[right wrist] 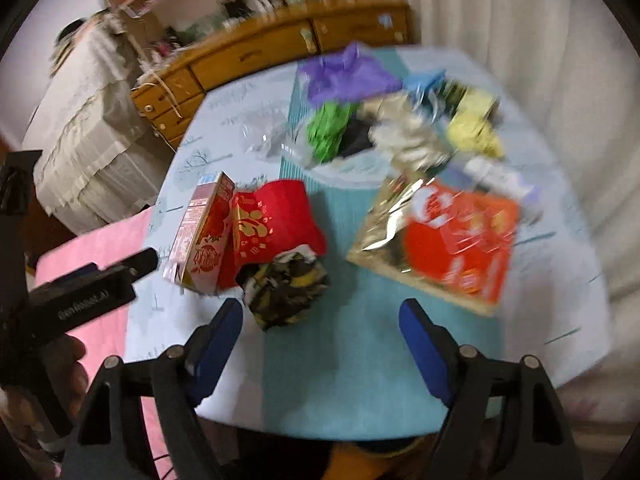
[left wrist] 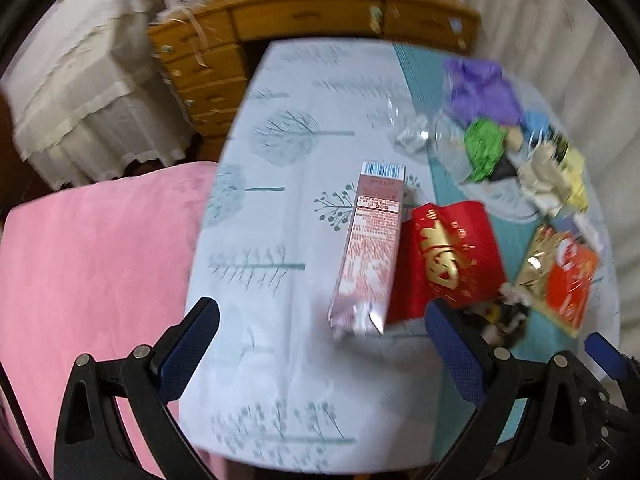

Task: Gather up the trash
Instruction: 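Grasp the pink juice carton with the left tool while the right tool grasps the black-gold wrapper, then carry the carton and wrapper down over the blue bin with both tools, then open both tools to drop the carton and wrapper into the bin, then raise both tools back toward the table and the red envelope, then grasp the red envelope with the left tool while the right tool grasps the orange snack bag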

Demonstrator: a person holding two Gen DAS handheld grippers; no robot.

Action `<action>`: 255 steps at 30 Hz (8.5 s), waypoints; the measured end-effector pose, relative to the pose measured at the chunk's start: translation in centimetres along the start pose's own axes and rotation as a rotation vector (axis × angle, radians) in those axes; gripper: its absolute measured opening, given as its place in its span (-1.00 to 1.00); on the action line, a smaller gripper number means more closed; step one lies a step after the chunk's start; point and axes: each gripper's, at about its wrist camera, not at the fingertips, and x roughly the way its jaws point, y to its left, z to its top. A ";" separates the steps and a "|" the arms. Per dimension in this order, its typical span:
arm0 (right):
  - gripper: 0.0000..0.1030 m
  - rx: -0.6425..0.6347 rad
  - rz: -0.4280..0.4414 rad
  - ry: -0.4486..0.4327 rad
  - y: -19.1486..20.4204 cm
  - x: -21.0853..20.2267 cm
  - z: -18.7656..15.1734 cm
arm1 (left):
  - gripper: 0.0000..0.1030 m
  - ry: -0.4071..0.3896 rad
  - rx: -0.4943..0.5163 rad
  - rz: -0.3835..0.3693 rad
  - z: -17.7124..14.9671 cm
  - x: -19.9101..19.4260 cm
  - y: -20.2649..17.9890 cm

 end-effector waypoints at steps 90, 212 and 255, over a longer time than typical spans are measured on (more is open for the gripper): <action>-0.02 0.297 0.094 0.298 -24.7 23.5 -31.8 | 0.55 0.248 0.093 -0.153 -37.1 23.4 -18.3; 0.38 0.190 -0.086 -0.042 -6.2 0.7 2.0 | 0.79 0.361 -0.123 -0.342 2.8 10.3 -3.6; 0.34 -0.541 -0.010 0.233 -8.4 10.0 8.4 | -0.83 0.266 0.073 -0.256 3.5 6.4 -3.9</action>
